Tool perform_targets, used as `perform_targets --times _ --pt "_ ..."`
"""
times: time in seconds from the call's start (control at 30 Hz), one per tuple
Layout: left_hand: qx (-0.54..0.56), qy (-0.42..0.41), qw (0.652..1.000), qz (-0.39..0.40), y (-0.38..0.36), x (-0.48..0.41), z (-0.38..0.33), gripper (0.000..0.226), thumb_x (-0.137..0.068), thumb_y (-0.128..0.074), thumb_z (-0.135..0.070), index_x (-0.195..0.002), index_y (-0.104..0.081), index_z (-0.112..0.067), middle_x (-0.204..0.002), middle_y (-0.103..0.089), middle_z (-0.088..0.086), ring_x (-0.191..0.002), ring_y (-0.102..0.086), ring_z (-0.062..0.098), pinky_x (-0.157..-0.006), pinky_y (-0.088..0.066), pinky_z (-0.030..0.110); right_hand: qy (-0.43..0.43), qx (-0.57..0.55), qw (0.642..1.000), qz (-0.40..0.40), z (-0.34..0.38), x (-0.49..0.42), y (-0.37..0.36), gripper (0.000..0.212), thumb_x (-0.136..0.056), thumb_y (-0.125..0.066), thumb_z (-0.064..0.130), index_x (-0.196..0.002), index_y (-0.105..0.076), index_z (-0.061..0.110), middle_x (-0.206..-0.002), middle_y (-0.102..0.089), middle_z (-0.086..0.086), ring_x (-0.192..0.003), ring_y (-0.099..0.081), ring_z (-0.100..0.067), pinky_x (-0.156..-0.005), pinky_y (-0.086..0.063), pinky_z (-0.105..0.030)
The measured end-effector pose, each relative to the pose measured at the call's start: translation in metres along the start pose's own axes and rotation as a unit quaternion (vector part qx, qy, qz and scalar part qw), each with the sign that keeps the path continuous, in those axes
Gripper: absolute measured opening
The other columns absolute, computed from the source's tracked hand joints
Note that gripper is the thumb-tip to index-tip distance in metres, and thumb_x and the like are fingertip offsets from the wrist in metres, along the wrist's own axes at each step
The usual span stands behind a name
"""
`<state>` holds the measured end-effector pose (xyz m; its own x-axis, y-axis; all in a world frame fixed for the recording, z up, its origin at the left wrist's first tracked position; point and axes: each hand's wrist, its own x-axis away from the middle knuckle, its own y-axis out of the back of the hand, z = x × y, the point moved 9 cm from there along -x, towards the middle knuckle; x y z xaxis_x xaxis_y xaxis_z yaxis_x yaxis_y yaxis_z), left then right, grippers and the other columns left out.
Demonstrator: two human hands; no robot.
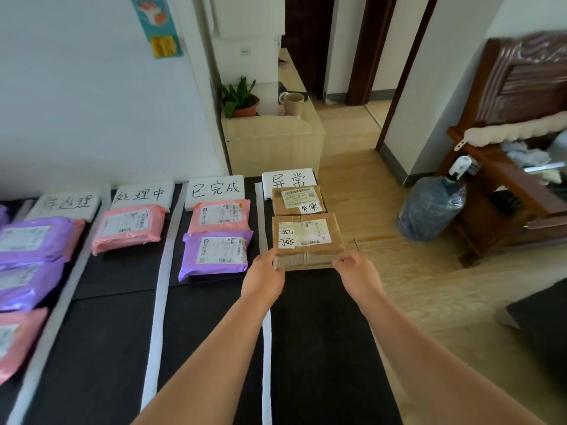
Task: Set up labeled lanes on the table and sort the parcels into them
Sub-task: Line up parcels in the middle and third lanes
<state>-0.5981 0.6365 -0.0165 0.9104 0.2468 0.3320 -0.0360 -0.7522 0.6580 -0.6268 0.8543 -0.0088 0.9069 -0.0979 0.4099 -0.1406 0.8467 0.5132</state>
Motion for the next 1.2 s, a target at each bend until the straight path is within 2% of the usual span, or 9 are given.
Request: perform_targets --times 0.07,0.2,0.4,0.57,0.73,0.83,0.97,1.13,1.2 --pt "-0.012 -0.008 1.0 0.002 0.006 0.026 -0.006 0.024 -0.098 -0.052 -0.025 -0.119 -0.057 -0.034 -0.116 -0.064 0.0 -0.094 -0.064 0.012 -0.084 -0.058 0.036 0.022 0.006 0.999 0.028 0.01 0.019 0.001 0.033 -0.096 -0.059 0.032 -0.127 -0.06 0.022 -0.123 -0.062 0.003 -0.085 -0.055 -0.003 -0.063 -0.041 -0.022" --pt "-0.014 0.01 1.0 0.0 0.012 0.075 -0.004 0.049 -0.099 -0.055 -0.02 -0.145 -0.042 -0.03 -0.143 -0.049 0.003 -0.121 -0.056 0.019 -0.092 -0.048 0.031 0.084 0.024 0.992 0.086 0.028 0.063 -0.003 0.035 -0.095 -0.06 0.035 -0.128 -0.059 0.023 -0.108 -0.059 0.013 -0.089 -0.054 -0.003 -0.071 -0.042 -0.023" --pt "0.028 0.033 0.997 -0.057 0.038 0.135 0.012 0.058 -0.099 -0.056 -0.025 -0.152 -0.032 -0.027 -0.154 -0.039 0.001 -0.133 -0.048 0.018 -0.105 -0.044 0.034 0.171 0.099 0.973 0.122 0.063 0.114 -0.025 0.043 -0.094 -0.062 0.039 -0.134 -0.056 0.025 -0.134 -0.056 0.006 -0.123 -0.051 -0.014 -0.094 -0.038 -0.031" --pt "0.001 0.04 0.992 -0.123 0.091 0.178 0.045 0.055 -0.101 -0.052 -0.027 -0.152 -0.032 -0.023 -0.155 -0.038 0.002 -0.133 -0.047 0.02 -0.104 -0.045 0.034 0.231 0.118 0.953 0.159 0.091 0.163 -0.077 0.045 -0.094 -0.064 0.035 -0.137 -0.055 0.024 -0.14 -0.054 0.002 -0.128 -0.05 -0.016 -0.099 -0.038 -0.03" --pt "0.012 0.074 0.981 -0.177 0.149 0.224 0.111 0.057 -0.1 -0.051 -0.027 -0.153 -0.032 -0.023 -0.158 -0.033 -0.002 -0.14 -0.038 0.018 -0.11 -0.034 0.032 0.274 0.144 0.929 0.202 0.117 0.222 -0.149 0.048 -0.093 -0.065 0.037 -0.138 -0.054 0.024 -0.141 -0.052 0.003 -0.128 -0.049 -0.016 -0.102 -0.041 -0.032" --pt "0.031 0.107 0.973 -0.201 0.186 0.262 0.16 0.058 -0.1 -0.052 -0.027 -0.154 -0.03 -0.025 -0.159 -0.031 -0.001 -0.141 -0.038 0.019 -0.112 -0.037 0.034 0.291 0.144 0.918 0.227 0.131 0.263 -0.199 0.046 -0.092 -0.067 0.034 -0.135 -0.056 0.024 -0.141 -0.053 0.001 -0.127 -0.05 -0.016 -0.105 -0.041 -0.034" --pt "0.039 0.163 0.959 -0.229 0.234 0.324 0.244 0.059 -0.099 -0.053 -0.028 -0.153 -0.03 -0.033 -0.156 -0.035 -0.004 -0.128 -0.052 0.02 -0.1 -0.05 0.037 0.294 0.144 0.908 0.261 0.143 0.329 -0.276 0.044 -0.092 -0.066 0.033 -0.135 -0.058 0.023 -0.14 -0.053 -0.002 -0.128 -0.051 -0.018 -0.105 -0.04 -0.033" --pt "0.024 0.204 0.945 -0.254 0.294 0.403 0.349 0.059 -0.1 -0.052 -0.026 -0.154 -0.029 -0.027 -0.158 -0.034 -0.001 -0.139 -0.042 0.02 -0.11 -0.039 0.034 0.302 0.142 0.889 0.314 0.151 0.428 -0.381 0.044 -0.094 -0.064 0.03 -0.136 -0.056 0.021 -0.14 -0.053 -0.001 -0.127 -0.051 -0.017 -0.099 -0.04 -0.031" --pt "0.023 0.218 0.94 -0.262 0.313 0.431 0.383 0.059 -0.1 -0.051 -0.027 -0.154 -0.029 -0.026 -0.157 -0.035 0.0 -0.136 -0.045 0.021 -0.11 -0.04 0.036 0.303 0.141 0.881 0.335 0.154 0.463 -0.418 0.045 -0.094 -0.064 0.03 -0.137 -0.055 0.022 -0.142 -0.051 -0.001 -0.129 -0.05 -0.018 -0.098 -0.04 -0.03"
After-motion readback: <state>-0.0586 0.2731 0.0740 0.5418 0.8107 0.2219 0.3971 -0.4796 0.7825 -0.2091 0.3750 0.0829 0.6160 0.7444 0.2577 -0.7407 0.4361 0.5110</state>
